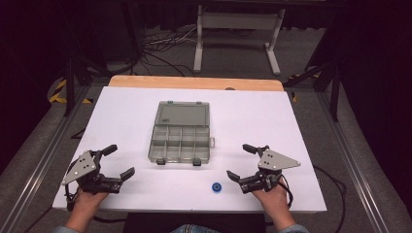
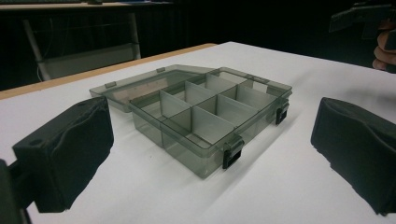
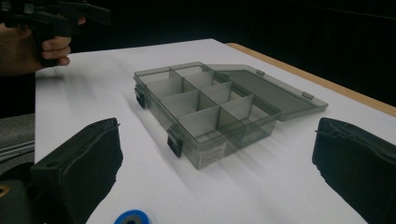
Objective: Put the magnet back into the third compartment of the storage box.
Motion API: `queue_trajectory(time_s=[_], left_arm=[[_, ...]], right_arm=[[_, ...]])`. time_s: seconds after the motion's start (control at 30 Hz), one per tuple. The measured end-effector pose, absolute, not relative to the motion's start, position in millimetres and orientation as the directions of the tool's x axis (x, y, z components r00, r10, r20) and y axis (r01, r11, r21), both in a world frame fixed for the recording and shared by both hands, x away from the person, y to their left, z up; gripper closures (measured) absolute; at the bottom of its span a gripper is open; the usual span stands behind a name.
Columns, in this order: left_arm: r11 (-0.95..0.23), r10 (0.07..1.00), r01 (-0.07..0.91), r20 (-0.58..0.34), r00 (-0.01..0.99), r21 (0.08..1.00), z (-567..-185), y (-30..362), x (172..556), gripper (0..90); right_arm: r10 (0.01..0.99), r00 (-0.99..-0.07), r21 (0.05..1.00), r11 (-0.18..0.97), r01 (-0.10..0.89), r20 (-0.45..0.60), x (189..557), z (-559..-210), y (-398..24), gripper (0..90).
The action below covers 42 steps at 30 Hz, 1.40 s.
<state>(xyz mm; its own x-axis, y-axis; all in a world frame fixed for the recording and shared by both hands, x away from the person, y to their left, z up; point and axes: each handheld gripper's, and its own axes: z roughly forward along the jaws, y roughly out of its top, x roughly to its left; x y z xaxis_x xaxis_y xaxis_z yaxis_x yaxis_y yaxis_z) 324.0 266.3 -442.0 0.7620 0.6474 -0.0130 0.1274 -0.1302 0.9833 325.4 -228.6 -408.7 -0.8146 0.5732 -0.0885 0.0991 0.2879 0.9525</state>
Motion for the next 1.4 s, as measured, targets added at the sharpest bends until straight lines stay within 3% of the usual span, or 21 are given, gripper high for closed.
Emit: queue_trajectory(time_s=[0.17, 0.37, 0.47, 0.87, 1.1, 1.4], left_arm=[[-0.135, 0.647, 0.137, -0.017, 0.762, 0.981, -442.1, 266.1, 323.7, 0.1], [-0.141, 0.645, 0.136, -0.013, 0.764, 0.981, -441.6, 266.4, 323.8, 0.1], [-0.140, 0.642, 0.133, -0.012, 0.766, 0.981, -441.5, 266.0, 323.5, 0.1], [-0.141, 0.638, 0.136, -0.015, 0.770, 0.981, -441.4, 265.6, 323.6, 0.1], [-0.140, 0.632, 0.136, -0.017, 0.775, 0.981, -441.3, 265.1, 323.5, 0.1], [-0.144, 0.627, 0.134, -0.015, 0.779, 0.981, -441.4, 264.2, 323.4, 0.1]], right_arm=[[0.527, -0.845, 0.958, 0.278, 0.067, -0.094, 325.1, -405.3, -217.0, 1.6], [0.510, -0.859, 0.956, 0.272, 0.110, -0.047, 327.5, -404.0, -211.8, 1.1], [0.529, -0.845, 0.952, 0.293, 0.091, -0.082, 324.7, -399.8, -212.1, 2.7], [0.527, -0.847, 0.876, 0.440, 0.198, -0.073, 326.3, -380.8, -203.2, 6.4], [0.490, -0.869, 0.805, 0.541, 0.241, -0.069, 327.3, -375.0, -192.3, 13.7], [0.480, -0.876, 0.699, 0.643, 0.313, -0.050, 330.5, -374.7, -178.1, 7.4]])
